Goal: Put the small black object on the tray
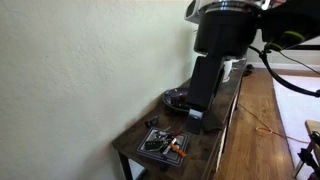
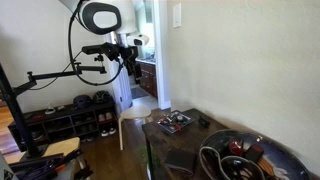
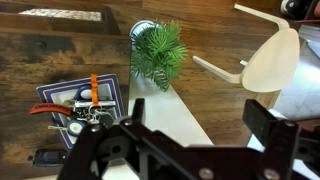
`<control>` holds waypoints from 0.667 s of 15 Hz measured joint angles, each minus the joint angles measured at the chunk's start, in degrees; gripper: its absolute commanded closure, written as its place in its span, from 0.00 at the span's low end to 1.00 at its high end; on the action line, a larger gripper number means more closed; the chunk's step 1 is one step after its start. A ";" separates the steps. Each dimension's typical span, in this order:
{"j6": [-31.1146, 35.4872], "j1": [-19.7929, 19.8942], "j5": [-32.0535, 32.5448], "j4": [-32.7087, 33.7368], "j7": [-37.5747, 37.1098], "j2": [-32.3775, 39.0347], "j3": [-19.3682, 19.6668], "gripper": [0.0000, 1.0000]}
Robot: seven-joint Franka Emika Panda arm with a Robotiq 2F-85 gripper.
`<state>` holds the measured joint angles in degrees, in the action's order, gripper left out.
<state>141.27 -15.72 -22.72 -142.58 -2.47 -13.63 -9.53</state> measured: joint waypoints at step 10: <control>0.00 0.19 0.13 0.02 0.00 0.39 0.00 0.00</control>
<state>141.27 -15.53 -22.59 -142.56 -2.47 -13.25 -9.53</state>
